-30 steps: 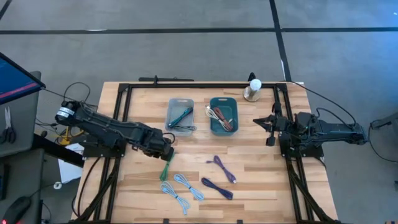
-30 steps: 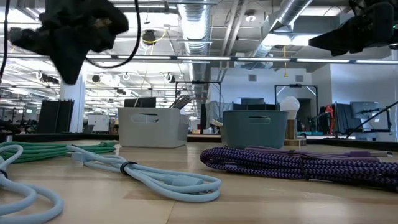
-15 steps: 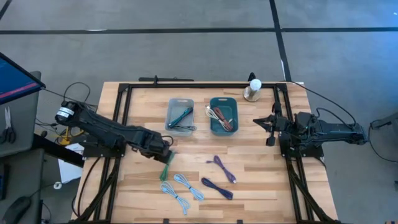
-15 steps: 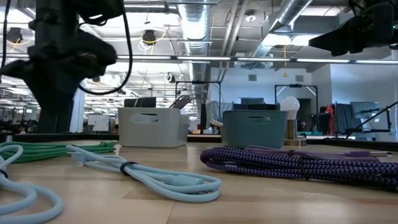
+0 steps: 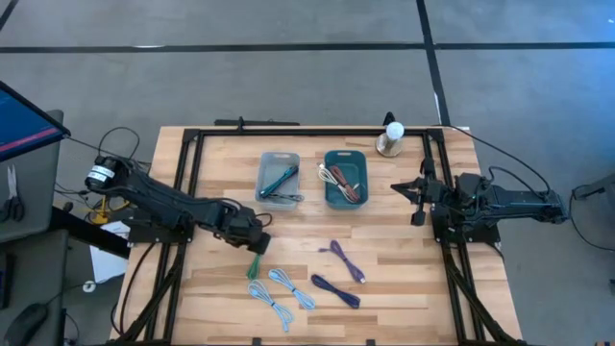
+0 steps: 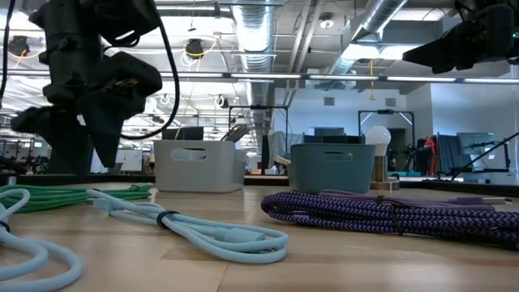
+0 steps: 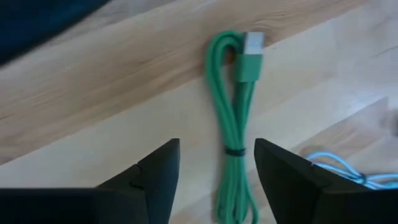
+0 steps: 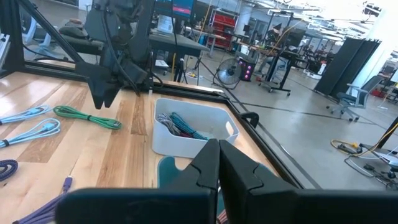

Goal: Pick & Place USB Port
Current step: Put the green charger cable into the blue bin

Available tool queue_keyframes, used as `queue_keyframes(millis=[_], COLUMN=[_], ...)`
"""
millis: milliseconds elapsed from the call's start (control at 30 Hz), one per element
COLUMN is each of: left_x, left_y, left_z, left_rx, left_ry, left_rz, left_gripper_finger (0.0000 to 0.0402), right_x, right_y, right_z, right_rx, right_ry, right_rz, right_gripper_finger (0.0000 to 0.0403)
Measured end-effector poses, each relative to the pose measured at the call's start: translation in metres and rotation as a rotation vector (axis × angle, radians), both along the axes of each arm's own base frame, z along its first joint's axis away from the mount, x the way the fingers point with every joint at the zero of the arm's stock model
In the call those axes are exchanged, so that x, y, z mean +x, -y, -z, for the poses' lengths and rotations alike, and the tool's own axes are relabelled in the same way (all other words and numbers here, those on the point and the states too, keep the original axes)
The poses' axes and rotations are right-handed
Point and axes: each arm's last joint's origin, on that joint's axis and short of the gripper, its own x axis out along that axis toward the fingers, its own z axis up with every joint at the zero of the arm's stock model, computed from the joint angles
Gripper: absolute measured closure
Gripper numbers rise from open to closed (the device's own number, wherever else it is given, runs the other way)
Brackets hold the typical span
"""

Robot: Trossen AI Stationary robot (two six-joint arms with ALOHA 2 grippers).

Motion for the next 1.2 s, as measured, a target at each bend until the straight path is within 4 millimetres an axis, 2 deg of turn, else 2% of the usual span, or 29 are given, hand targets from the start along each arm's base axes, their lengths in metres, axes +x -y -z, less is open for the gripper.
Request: queue_keyframes(millis=[233, 500, 667, 867, 1033, 1200], left_x=[0.002, -0.001, 0.009, 0.018, 0.017, 0.015], left_y=[0.0, -0.001, 0.002, 0.005, 0.004, 0.004], left_z=[0.013, 0.023, 0.03, 0.041, 0.042, 0.044], left_rx=[-0.029, -0.03, -0.041, -0.051, -0.045, -0.038], left_ry=[0.099, 0.133, 0.189, 0.165, 0.16, 0.147], left_rz=[-0.001, -0.02, -0.029, -0.018, -0.02, -0.022], left_gripper_finger=[0.0181, 0.0191, 0.0201, 0.0211, 0.0247, 0.0322], right_x=[0.0, 0.0, 0.0, 0.0, 0.0, 0.0], right_y=[0.0, 0.0, 0.0, 0.0, 0.0, 0.0], right_z=[0.0, 0.0, 0.0, 0.0, 0.0, 0.0], right_rx=[0.001, 0.001, 0.001, 0.0, 0.0, 0.0], right_ry=[0.001, 0.0, 0.001, 0.001, 0.001, 0.001], right_rz=[-0.001, -0.001, -0.001, -0.001, 0.0, 0.0], right_gripper_finger=[0.0403, 0.0403, 0.0403, 0.0403, 0.0403, 0.0403])
